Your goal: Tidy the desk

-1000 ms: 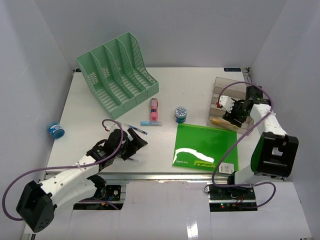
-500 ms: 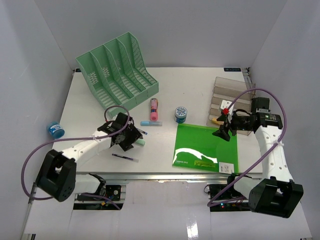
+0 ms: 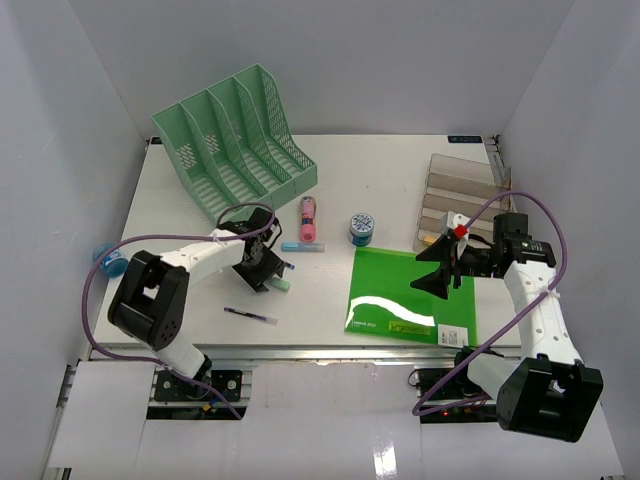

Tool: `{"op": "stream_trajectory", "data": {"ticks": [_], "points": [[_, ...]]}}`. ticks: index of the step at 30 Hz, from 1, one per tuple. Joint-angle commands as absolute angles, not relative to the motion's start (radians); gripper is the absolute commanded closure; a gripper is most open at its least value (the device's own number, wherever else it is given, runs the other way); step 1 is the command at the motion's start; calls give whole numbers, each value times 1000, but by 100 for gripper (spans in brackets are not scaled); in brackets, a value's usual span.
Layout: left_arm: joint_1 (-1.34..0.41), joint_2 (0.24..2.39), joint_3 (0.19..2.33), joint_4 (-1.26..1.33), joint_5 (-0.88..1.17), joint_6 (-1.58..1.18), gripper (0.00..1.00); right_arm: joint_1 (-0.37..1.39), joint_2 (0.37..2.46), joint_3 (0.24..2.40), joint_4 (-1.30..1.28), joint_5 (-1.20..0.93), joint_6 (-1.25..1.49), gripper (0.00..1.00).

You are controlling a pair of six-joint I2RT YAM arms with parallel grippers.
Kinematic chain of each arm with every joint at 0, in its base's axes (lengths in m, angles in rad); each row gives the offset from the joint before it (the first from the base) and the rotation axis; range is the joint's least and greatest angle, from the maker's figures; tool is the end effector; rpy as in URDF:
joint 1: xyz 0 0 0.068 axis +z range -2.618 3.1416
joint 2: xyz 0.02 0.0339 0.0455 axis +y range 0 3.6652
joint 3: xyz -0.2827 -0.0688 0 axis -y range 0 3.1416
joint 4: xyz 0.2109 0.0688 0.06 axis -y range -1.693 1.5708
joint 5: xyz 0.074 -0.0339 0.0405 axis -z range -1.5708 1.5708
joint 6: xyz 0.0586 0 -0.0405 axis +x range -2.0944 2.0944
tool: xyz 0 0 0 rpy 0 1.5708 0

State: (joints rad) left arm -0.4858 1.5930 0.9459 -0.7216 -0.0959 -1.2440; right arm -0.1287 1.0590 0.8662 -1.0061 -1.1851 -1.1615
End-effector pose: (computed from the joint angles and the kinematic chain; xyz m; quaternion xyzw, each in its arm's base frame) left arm 0.2301 -0.1152 0.1872 -0.3723 0.9214 -0.0457 0.1017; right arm 0.1408 0.0365 0.2890 -0.4923 0.6579 0.3463 0.4526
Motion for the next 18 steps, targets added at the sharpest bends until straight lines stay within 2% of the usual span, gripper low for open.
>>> {"op": "stream_trajectory", "data": {"ticks": [1, 7, 12, 18], "points": [[-477, 1633, 988, -752, -101, -1285, 45, -126, 1031, 862, -1031, -1262, -1180, 23], [-477, 1655, 995, -752, -101, -1294, 54, -126, 1031, 868, -1070, -1271, -1210, 23], [-477, 1644, 986, -750, -88, -1292, 71, -126, 1047, 893, -1158, -1271, -1283, 21], [-504, 1502, 959, -706, -55, -1235, 89, -120, 1064, 911, -1218, -1290, -1278, 13]]}}
